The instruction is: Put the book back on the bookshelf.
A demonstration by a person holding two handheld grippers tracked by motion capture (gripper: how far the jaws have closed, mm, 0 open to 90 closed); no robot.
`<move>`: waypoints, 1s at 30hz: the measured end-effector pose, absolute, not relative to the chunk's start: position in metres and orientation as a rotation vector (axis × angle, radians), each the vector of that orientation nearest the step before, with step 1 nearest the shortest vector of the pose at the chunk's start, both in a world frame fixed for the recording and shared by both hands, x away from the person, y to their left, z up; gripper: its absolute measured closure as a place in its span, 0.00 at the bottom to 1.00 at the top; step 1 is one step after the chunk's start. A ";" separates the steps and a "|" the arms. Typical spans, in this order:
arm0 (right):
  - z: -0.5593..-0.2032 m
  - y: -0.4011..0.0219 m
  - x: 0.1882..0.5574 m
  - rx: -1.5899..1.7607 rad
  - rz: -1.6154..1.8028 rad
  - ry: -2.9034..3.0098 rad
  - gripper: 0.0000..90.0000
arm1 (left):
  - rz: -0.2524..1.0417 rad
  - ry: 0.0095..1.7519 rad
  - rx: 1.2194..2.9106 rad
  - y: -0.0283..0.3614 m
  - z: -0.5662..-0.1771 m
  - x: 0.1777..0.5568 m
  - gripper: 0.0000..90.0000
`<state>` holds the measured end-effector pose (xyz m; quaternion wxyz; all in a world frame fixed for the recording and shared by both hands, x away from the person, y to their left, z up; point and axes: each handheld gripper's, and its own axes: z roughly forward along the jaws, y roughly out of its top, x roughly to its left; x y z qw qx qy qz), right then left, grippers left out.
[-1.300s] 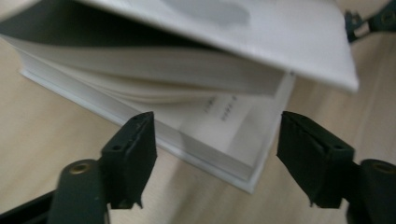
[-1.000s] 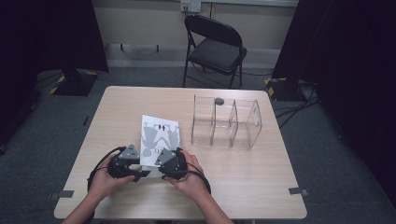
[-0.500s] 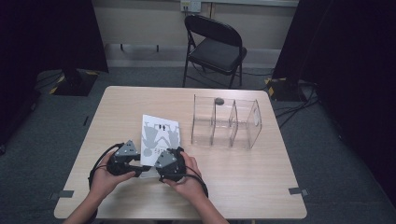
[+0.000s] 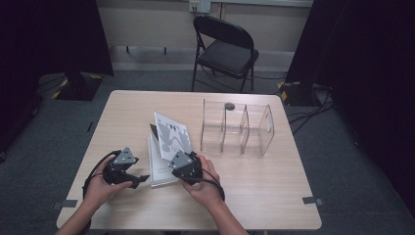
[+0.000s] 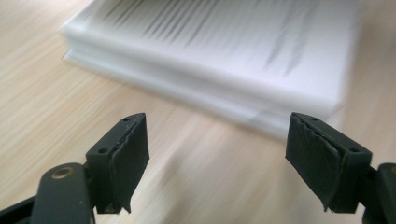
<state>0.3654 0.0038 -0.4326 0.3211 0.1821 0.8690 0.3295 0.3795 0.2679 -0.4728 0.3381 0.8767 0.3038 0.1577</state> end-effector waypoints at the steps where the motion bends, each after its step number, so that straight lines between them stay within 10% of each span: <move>1: -0.428 0.002 0.367 0.487 0.866 2.278 0.69 | 0.411 0.802 2.290 0.271 -0.476 0.380 0.22; 30: -0.357 0.007 0.385 0.526 0.774 2.488 0.72 | 0.581 0.577 2.310 0.235 -0.467 0.381 0.22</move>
